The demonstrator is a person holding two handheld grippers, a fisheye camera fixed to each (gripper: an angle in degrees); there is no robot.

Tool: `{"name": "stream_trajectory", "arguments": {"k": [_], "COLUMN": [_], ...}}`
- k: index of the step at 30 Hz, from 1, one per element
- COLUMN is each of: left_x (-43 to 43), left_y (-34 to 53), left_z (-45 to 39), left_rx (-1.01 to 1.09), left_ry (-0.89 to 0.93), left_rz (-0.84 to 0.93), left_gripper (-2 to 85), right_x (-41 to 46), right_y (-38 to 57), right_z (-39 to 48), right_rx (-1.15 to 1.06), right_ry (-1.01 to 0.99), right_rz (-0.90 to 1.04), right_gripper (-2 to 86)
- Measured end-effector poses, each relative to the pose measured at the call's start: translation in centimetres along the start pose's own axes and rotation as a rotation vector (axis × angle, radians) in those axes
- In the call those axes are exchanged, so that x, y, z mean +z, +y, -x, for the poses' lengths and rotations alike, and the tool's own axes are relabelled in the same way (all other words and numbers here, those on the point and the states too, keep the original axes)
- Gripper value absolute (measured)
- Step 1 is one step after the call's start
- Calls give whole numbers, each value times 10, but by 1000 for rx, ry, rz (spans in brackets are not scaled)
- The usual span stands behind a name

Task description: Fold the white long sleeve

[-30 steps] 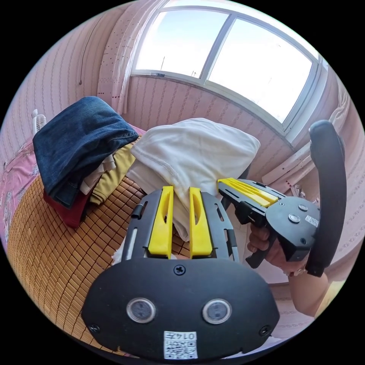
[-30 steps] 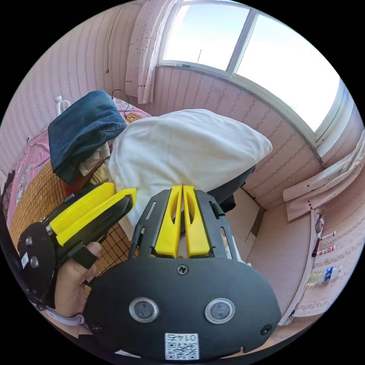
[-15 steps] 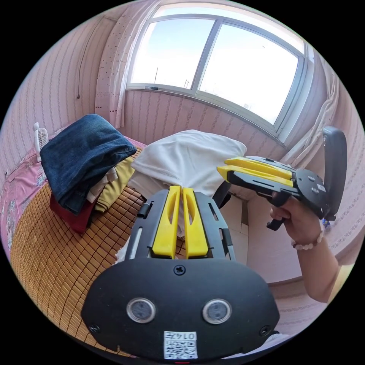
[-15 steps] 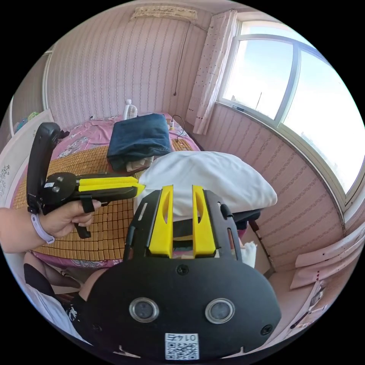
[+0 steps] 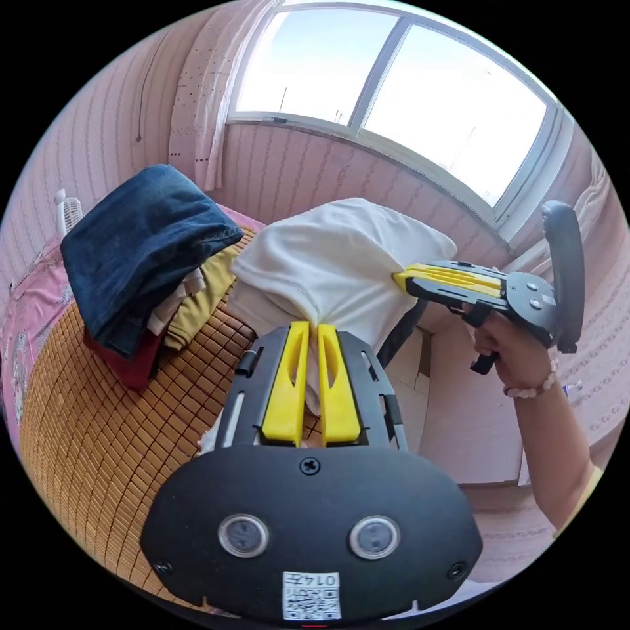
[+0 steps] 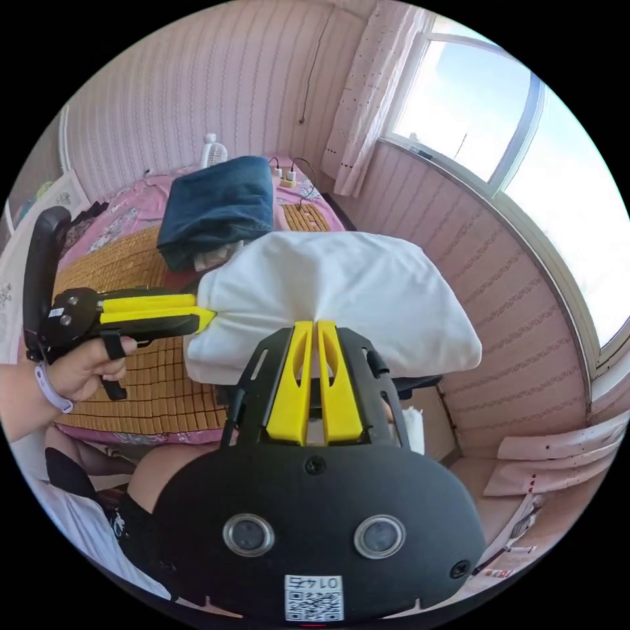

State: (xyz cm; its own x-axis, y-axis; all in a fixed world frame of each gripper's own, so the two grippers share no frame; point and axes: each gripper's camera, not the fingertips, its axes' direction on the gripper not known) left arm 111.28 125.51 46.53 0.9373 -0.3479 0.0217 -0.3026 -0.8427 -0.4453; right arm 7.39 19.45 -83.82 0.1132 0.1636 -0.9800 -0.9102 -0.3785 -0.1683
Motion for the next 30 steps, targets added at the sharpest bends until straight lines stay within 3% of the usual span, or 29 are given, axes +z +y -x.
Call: {"name": "stream_trajectory", "arguments": {"k": [8, 16, 19, 23, 26, 30], "left_x": [-177, -391, -426, -412, -369, -298], "left_y": [112, 340, 410, 494, 582, 711], "left_z": [25, 99, 105, 131, 172, 228], "left_rx": [14, -138, -132, -219, -415, -744], "left_ry": [11, -229, -294, -333, -339, -354], "left_rz": [-422, -714, -733, -700, -628, -387], "left_gripper": [-9, -9, -7, -2, 6, 17], "right_x": [-148, -191, -185, -144, -76, 28], "right_y": [-8, -41, -34, -14, 15, 72], "right_z": [56, 247, 298, 350, 391, 432], "right_rx": [-106, -316, -327, -393, -448, -479], "right_ry": [-248, -747, -870, -870, -767, -640], "right_rz": [-366, -497, -509, -418, -253, 51], "right_gripper": [1, 3, 4, 8, 15, 51]}}
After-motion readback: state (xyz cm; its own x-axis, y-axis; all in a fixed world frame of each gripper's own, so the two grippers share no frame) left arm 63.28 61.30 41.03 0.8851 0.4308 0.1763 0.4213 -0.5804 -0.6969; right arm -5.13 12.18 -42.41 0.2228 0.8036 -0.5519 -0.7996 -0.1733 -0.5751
